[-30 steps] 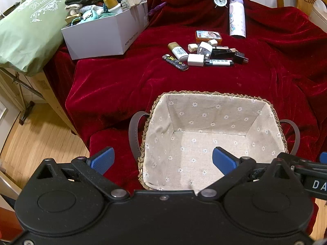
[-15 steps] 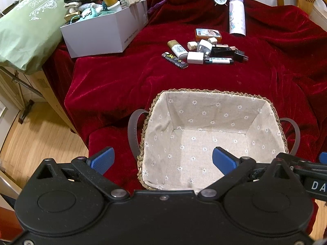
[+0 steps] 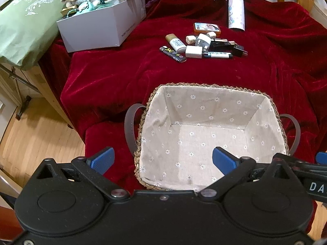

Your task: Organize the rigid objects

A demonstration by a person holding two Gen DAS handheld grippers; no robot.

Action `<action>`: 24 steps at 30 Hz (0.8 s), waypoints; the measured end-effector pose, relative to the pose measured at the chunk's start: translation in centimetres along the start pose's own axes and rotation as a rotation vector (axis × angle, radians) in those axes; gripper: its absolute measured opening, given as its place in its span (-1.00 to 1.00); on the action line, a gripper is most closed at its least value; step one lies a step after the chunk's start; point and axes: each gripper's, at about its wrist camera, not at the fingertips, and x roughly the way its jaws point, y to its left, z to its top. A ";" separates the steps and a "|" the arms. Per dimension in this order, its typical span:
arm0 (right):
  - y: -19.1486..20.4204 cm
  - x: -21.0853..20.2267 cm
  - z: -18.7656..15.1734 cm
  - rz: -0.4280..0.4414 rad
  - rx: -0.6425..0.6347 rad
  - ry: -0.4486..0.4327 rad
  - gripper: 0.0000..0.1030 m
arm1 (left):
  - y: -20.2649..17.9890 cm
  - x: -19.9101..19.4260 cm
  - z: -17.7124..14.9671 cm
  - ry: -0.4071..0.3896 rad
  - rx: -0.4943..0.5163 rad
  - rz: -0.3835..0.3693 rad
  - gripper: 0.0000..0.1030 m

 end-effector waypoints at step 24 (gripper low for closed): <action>-0.8 2.5 5.2 0.000 -0.055 -0.040 0.99 | -0.2 4.2 5.7 -0.012 0.069 -0.054 0.63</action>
